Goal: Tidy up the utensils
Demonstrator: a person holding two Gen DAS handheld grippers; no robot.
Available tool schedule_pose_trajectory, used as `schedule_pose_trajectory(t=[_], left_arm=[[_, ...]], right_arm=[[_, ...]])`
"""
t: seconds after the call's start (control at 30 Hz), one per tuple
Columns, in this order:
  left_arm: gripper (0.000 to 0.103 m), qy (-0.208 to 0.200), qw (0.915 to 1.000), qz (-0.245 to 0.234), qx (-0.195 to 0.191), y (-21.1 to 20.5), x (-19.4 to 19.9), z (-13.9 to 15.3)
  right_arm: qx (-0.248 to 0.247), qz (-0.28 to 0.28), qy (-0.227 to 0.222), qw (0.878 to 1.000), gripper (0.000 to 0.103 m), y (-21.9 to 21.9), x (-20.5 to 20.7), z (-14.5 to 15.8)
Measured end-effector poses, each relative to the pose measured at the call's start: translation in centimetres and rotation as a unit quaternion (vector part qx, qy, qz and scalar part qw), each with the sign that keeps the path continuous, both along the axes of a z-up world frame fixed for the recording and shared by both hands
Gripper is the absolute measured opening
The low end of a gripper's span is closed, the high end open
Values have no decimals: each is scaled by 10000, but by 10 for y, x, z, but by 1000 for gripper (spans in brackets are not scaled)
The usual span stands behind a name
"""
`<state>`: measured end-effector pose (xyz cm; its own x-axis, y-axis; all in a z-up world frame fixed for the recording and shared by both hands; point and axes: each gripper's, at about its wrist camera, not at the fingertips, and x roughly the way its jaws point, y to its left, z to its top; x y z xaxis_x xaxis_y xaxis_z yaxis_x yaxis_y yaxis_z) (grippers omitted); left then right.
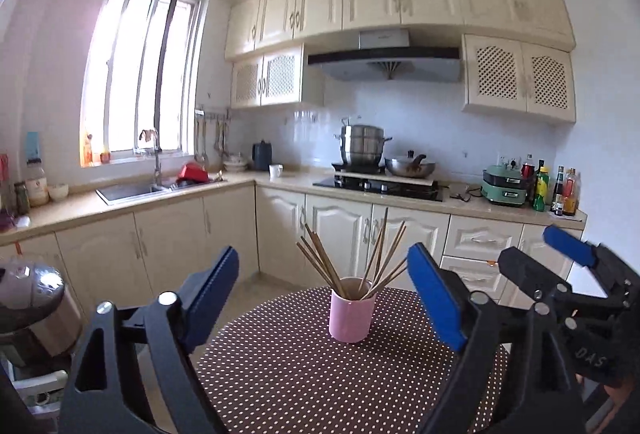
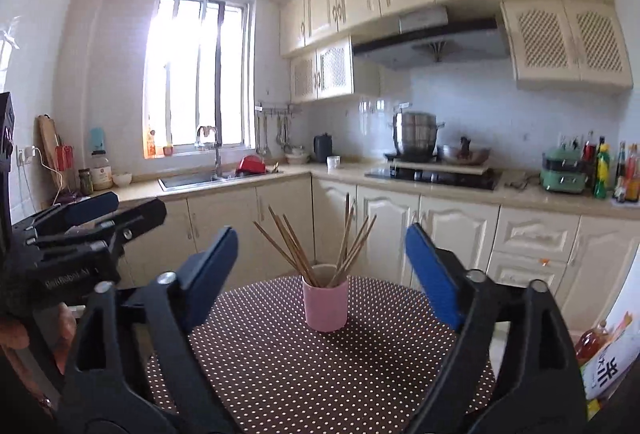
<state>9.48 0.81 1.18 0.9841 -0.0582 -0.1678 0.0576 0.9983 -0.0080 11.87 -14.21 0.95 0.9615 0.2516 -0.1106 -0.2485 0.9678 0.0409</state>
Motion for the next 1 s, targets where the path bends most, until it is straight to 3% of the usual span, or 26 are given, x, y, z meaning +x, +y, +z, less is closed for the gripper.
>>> schedule_pose_trajectory(t=[0.33, 1.0], left_arm=[[93, -344, 9993, 148, -70, 6, -70, 9], [93, -745, 9960, 447, 230, -12, -86, 17]], right_arm=[[-232, -216, -626, 9975, 94, 9, -62, 8], [-202, -276, -745, 9966, 95, 0, -74, 6]])
